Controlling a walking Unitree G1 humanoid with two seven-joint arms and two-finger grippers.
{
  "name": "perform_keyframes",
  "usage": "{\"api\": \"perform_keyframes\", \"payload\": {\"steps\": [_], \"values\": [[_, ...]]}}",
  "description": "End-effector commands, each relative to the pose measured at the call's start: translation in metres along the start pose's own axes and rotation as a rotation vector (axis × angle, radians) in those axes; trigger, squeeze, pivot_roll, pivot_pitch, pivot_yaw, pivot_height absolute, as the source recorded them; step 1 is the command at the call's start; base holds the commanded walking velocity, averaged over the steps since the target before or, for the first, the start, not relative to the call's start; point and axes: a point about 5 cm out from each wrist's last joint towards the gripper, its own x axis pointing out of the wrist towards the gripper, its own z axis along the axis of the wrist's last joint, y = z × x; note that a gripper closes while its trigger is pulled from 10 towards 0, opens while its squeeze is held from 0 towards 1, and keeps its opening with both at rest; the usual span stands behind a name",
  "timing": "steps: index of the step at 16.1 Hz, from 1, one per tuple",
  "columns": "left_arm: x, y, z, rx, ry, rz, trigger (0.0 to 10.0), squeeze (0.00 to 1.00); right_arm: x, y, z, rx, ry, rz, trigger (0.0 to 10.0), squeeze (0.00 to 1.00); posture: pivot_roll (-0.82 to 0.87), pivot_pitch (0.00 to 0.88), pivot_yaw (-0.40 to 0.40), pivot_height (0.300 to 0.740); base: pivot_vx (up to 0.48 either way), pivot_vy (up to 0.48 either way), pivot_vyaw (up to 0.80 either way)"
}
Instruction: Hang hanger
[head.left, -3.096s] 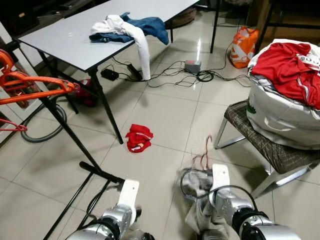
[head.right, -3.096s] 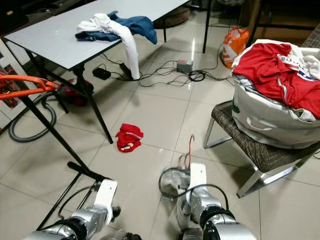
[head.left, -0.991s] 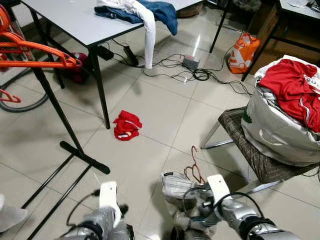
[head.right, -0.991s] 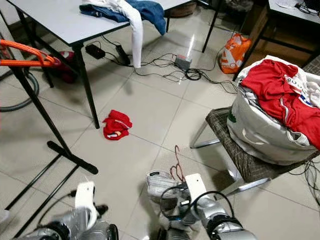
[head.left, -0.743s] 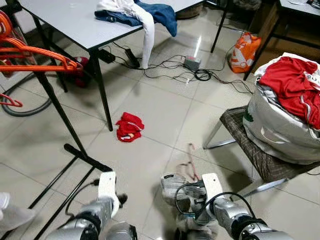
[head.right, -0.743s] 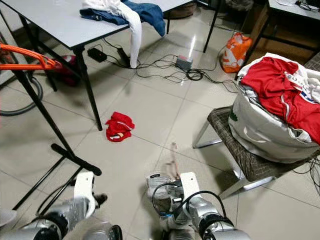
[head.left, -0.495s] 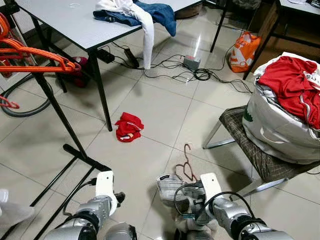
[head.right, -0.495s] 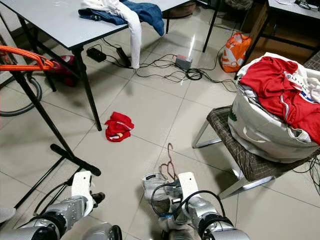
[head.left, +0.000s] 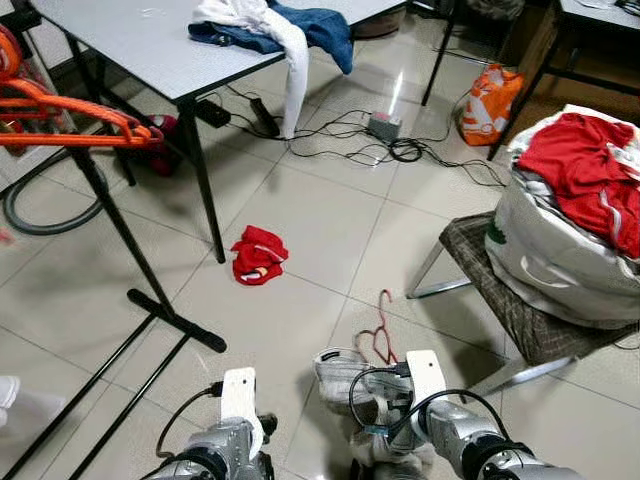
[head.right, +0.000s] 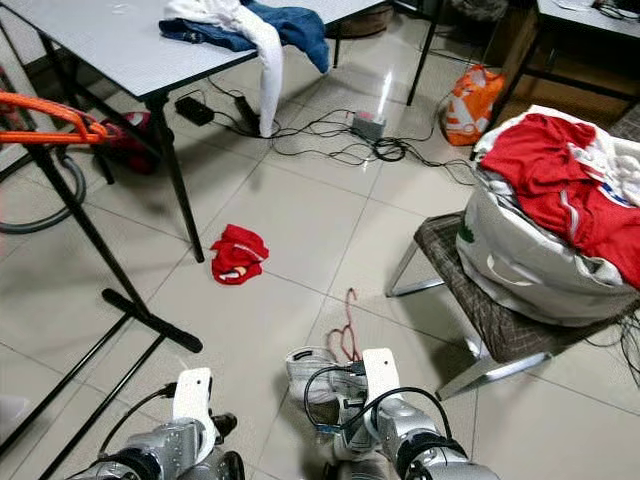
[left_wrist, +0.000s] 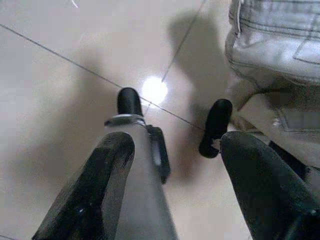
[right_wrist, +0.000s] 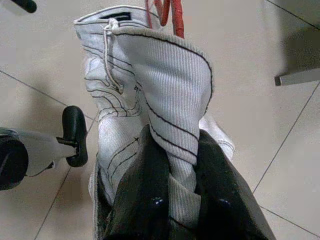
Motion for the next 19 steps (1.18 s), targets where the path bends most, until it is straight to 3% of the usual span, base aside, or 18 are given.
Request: {"api": "perform_keyframes", "payload": {"steps": [1,12,13,19], "values": [[0.0,-0.001,-0.005,0.012,0.016,0.001,10.0,0.0,-0.001,-0.005,-0.008,0.021,0.024,-0.014,0.0,0.0,0.05,0.039,-0.06,0.74,0.0,0.0,0.0],[0.0,-0.014,-0.013,-0.013,0.034,-0.012,10.0,0.0,-0.001,-0.005,-0.008,0.018,0.032,-0.011,0.0,0.0,0.04,0.036,-0.056,0.74,0.0,0.0,0.0],[0.0,-0.014,-0.012,-0.026,0.031,-0.012,10.0,0.0,-0.001,-0.005,-0.007,0.062,0.023,-0.023,0.0,0.0,0.04,0.033,-0.057,0.74,0.0,0.0,0.0],[0.0,-0.009,-0.002,-0.028,0.015,0.002,10.0,0.0,-0.001,-0.012,-0.005,0.045,0.034,-0.052,0.0,0.0,0.04,0.026,-0.054,0.74,0.0,0.0,0.0]]}}
